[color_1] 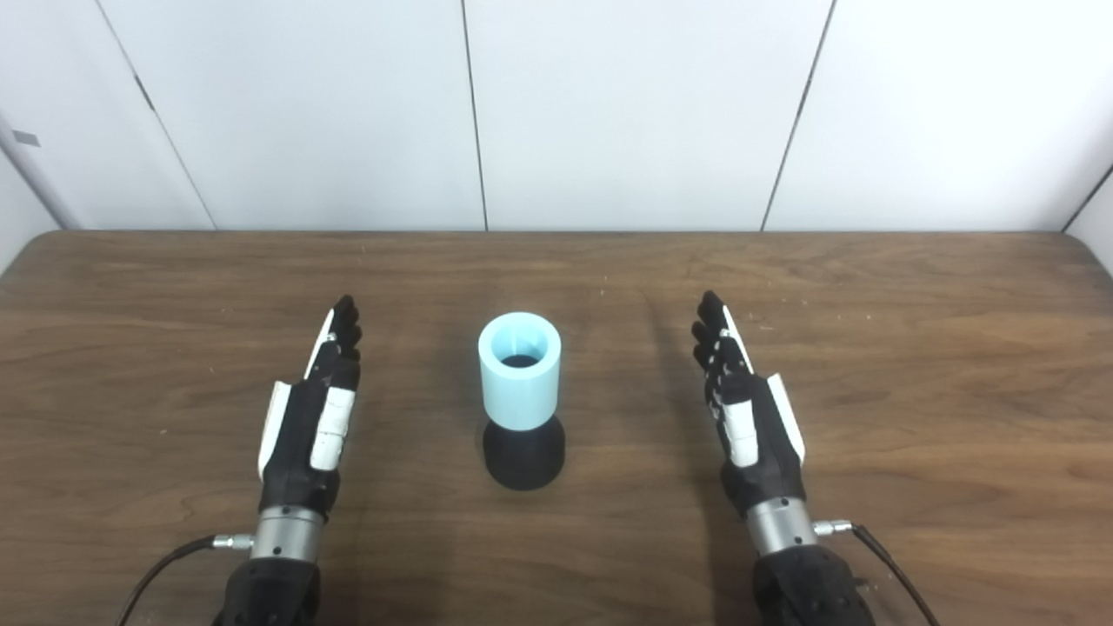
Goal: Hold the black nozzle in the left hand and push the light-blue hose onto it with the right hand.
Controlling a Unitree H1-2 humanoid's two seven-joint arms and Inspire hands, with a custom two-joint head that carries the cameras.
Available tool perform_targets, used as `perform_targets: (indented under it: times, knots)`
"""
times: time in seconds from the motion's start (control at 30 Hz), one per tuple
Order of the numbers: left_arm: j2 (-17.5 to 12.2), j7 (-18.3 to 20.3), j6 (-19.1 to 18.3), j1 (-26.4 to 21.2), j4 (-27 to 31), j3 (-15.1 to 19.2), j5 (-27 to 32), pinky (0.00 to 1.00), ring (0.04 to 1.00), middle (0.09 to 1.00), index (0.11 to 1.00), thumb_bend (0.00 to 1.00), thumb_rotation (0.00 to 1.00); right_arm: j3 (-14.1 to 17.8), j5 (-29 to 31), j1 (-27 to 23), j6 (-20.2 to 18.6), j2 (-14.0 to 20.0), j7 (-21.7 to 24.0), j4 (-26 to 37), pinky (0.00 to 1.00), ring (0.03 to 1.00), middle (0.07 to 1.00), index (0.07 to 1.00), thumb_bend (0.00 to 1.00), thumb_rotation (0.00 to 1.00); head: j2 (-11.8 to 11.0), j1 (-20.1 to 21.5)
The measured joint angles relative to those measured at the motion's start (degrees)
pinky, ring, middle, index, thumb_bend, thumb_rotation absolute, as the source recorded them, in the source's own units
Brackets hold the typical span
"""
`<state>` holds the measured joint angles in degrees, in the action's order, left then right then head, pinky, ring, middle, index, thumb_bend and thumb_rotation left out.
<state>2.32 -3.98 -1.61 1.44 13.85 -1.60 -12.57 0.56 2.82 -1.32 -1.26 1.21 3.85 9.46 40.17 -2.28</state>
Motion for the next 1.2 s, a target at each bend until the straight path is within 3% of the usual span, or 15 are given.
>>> perform_targets:
  times: [0.63, 0.83, 1.0, 1.2]
  knots:
    - [0.2, -0.2, 0.0, -0.2, 0.0, 0.0, 1.8, 1.00, 1.000, 1.000, 1.000, 0.94, 1.00, 0.3, -0.1, -0.3, 0.2, 0.0, -0.7, 0.0, 1.00, 1.000, 1.000, 1.000, 0.76, 1.00, -0.3, 0.2]
    - [0.5, -0.5, 0.1, -0.3, -0.2, -0.1, 1.8, 1.00, 1.000, 1.000, 1.000, 0.94, 1.00, 2.9, 2.8, -1.4, -0.5, 0.1, -1.1, 0.7, 1.00, 1.000, 1.000, 1.000, 0.77, 1.00, -1.1, 0.5]
    - [0.5, -0.9, 0.2, -1.1, -1.1, 0.0, 1.7, 1.00, 1.000, 1.000, 1.000, 0.93, 1.00, 5.5, 5.9, -2.5, -1.9, -1.5, -4.1, 2.9, 1.00, 1.000, 1.000, 1.000, 0.76, 1.00, -1.7, -0.1]
    - [0.6, -1.1, 0.6, -1.4, -1.3, -0.2, 1.7, 1.00, 1.000, 1.000, 1.000, 0.94, 1.00, 5.1, 6.2, -1.4, -1.8, -3.1, -4.8, 2.2, 1.00, 1.000, 1.000, 1.000, 0.76, 1.00, -1.2, 0.2]
